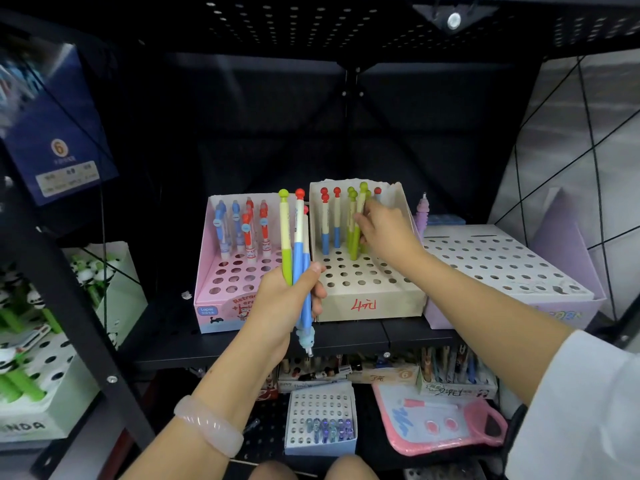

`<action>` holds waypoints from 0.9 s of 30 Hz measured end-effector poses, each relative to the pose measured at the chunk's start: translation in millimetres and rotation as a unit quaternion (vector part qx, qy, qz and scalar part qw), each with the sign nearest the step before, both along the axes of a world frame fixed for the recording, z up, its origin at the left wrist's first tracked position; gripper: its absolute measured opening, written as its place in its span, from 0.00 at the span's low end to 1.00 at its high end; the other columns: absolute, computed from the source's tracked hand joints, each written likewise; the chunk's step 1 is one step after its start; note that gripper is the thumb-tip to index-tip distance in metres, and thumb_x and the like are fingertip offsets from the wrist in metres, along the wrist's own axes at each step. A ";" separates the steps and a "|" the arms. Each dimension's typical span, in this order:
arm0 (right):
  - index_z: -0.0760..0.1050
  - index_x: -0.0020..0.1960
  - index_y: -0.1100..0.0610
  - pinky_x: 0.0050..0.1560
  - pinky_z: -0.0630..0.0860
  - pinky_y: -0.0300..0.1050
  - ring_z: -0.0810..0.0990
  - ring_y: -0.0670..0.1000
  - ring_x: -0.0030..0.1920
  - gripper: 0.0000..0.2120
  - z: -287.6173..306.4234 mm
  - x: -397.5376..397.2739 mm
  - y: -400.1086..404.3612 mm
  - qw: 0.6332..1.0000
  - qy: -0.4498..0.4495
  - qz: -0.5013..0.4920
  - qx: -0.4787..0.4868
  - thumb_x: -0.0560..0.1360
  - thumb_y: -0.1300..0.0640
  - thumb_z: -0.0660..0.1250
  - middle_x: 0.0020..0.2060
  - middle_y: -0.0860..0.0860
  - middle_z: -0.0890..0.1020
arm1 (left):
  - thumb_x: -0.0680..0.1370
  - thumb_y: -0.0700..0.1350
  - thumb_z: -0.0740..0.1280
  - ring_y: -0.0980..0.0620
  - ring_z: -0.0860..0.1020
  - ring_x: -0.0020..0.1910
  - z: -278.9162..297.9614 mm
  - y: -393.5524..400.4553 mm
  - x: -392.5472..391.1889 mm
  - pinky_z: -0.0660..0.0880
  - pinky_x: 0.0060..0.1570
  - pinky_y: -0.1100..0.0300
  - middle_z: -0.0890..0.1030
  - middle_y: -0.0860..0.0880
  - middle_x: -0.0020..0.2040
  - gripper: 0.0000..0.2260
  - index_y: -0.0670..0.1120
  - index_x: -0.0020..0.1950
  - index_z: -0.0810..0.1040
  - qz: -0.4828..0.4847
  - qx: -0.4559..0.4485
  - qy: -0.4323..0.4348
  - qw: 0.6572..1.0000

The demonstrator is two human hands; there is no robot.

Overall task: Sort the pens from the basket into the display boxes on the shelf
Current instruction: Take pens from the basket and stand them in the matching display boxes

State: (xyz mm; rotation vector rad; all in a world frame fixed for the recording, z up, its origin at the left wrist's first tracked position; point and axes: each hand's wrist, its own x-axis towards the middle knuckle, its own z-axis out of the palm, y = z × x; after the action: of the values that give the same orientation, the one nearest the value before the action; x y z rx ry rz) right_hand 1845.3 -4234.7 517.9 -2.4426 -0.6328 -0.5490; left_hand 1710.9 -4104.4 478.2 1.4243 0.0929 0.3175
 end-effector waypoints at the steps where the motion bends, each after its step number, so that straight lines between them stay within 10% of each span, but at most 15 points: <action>1: 0.67 0.45 0.58 0.35 0.74 0.45 0.79 0.54 0.34 0.09 -1.2 -1.0 0.2 0.999 0.027 0.012 -0.014 0.80 0.54 0.57 0.38 0.59 0.81 | 0.77 0.45 0.64 0.56 0.72 0.22 -0.3 0.3 -0.2 0.72 0.26 0.64 0.76 0.53 0.26 0.07 0.42 0.49 0.77 0.001 0.000 -0.001 1.000; 4: 0.70 0.43 0.58 0.45 0.78 0.49 0.81 0.56 0.41 0.10 -1.2 -2.8 1.0 0.993 0.099 0.029 -0.063 0.80 0.54 0.58 0.41 0.59 0.82 | 0.77 0.44 0.64 0.56 0.72 0.22 -0.6 0.5 -0.2 0.72 0.25 0.65 0.76 0.53 0.26 0.07 0.42 0.49 0.77 0.004 -0.005 -0.002 1.000; 9: 0.72 0.41 0.56 0.30 0.66 0.38 0.72 0.44 0.28 0.11 6.3 -18.7 2.5 0.999 -0.020 -0.024 0.014 0.77 0.49 0.62 0.28 0.47 0.74 | 0.77 0.44 0.65 0.56 0.72 0.23 -1.1 -1.8 0.8 0.72 0.26 0.65 0.76 0.53 0.26 0.06 0.43 0.46 0.78 -0.003 -0.005 -0.002 1.000; 15: 0.77 0.43 0.56 0.31 0.73 0.32 0.75 0.44 0.34 0.11 11.1 -55.1 25.4 0.904 0.318 0.204 0.199 0.79 0.54 0.60 0.35 0.50 0.77 | 0.78 0.44 0.63 0.56 0.73 0.23 -0.1 -8.4 2.7 0.73 0.26 0.64 0.78 0.52 0.27 0.06 0.44 0.45 0.77 -0.020 -0.005 -0.007 1.000; 23: 0.70 0.43 0.57 0.28 0.75 0.33 0.77 0.42 0.25 0.08 43.0 -25.5 16.1 0.910 0.128 0.080 0.386 0.80 0.56 0.59 0.32 0.52 0.78 | 0.78 0.48 0.63 0.57 0.68 0.20 0.8 4.4 1.9 0.69 0.23 0.66 0.75 0.54 0.24 0.09 0.43 0.46 0.75 0.007 0.016 -0.003 1.000; 27: 0.68 0.46 0.57 0.34 0.78 0.41 0.80 0.48 0.32 0.06 41.4 -15.4 10.8 0.976 -0.012 0.005 0.219 0.78 0.55 0.62 0.35 0.52 0.79 | 0.77 0.51 0.63 0.57 0.66 0.20 -0.7 7.6 4.0 0.68 0.22 0.66 0.69 0.55 0.21 0.13 0.42 0.43 0.72 0.026 0.021 -0.005 0.999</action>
State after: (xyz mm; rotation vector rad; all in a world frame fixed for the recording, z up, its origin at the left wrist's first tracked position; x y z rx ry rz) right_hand 1830.0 -4223.9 559.2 -2.0189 -0.4734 -0.6389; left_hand 1714.9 -4096.8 477.5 1.4631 0.1165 0.3707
